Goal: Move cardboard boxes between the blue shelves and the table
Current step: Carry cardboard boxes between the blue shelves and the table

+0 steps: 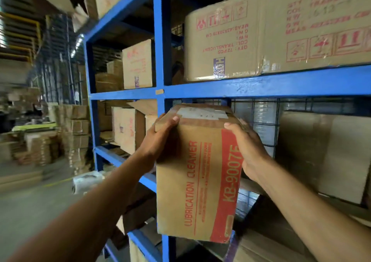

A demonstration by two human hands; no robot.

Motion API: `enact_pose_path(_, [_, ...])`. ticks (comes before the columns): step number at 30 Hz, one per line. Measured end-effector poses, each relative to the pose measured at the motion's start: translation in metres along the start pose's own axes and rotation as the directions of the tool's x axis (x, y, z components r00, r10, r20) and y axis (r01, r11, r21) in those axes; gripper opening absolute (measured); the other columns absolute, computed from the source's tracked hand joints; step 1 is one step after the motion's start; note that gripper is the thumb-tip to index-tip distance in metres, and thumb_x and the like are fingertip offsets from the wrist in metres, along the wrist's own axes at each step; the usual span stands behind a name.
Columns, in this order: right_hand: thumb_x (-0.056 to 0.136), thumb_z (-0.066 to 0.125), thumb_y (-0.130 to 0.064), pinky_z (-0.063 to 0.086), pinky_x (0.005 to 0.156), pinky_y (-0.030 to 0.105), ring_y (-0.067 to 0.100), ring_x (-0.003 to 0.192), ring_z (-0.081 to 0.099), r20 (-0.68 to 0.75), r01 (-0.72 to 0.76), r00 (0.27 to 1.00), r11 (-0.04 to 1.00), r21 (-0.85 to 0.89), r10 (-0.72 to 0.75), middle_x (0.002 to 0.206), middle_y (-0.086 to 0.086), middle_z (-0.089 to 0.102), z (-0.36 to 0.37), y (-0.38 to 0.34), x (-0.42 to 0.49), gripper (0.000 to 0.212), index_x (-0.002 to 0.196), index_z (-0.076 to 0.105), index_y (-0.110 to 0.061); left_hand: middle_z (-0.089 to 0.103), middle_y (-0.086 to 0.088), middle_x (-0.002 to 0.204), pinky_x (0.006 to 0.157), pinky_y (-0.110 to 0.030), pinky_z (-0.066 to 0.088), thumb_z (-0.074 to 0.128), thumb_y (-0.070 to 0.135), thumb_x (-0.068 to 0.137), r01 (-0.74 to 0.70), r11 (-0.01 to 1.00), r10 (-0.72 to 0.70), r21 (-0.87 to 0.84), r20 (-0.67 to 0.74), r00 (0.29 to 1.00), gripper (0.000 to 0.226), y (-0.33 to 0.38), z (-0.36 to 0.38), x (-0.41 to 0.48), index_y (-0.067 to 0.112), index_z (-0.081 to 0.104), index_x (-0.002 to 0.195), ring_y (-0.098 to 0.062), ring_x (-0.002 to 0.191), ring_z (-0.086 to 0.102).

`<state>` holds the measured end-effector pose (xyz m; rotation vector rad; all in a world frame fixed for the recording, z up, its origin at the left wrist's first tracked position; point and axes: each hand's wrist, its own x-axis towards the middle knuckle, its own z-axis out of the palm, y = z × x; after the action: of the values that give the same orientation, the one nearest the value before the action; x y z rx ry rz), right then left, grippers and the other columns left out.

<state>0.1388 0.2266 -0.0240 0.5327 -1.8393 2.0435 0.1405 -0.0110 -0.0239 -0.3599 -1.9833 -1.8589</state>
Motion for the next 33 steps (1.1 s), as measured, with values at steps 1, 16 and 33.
enact_pose_path(1, [0.082, 0.07, -0.04, 0.056, 0.073, 0.039, 0.028, 0.088, 0.074, 0.024, 0.003, 1.0, 1.0, 0.008, -0.003, 0.092, 0.004, 0.076, 0.016, -0.001, -0.007, 0.02, 0.101, 0.065, -0.042, 0.07, 0.004, 0.121, 0.095, -0.043, 0.052, 0.067, 0.075, 0.067, 0.011, 1.0, -0.01, 0.0, -0.025, 1.0, 0.062, 0.0, -0.016, -0.01, 0.047, 0.065, 0.123, -0.02, 0.117, 0.062])
enact_pose_path(16, [0.073, 0.066, -0.043, 0.048, 0.082, 0.014, -0.016, 0.095, 0.063, 0.388, 0.008, 0.919, 0.987, 0.159, -0.07, 0.101, -0.033, 0.071, 0.244, 0.035, -0.095, 0.036, 0.099, 0.062, -0.067, 0.066, 0.008, 0.126, 0.089, -0.031, 0.052, 0.073, 0.082, 0.055, 0.109, 0.985, -0.032, 0.134, -0.481, 0.876, 0.099, 0.0, -0.236, -0.178, 0.041, 0.052, 0.143, -0.013, 0.114, 0.062])
enact_pose_path(33, [0.083, 0.058, -0.045, 0.036, 0.106, 0.019, -0.01, 0.136, 0.035, 0.945, -0.35, 0.31, 0.937, 0.01, 0.106, 0.156, -0.018, 0.03, 0.323, 0.167, -0.456, 0.076, 0.152, 0.027, -0.043, 0.055, 0.0, 0.141, 0.108, -0.047, 0.047, 0.069, 0.073, 0.06, 0.671, 0.74, -0.133, -0.046, -0.988, 0.078, 0.089, -0.042, -0.202, -0.622, 0.061, 0.039, 0.143, -0.02, 0.124, 0.057])
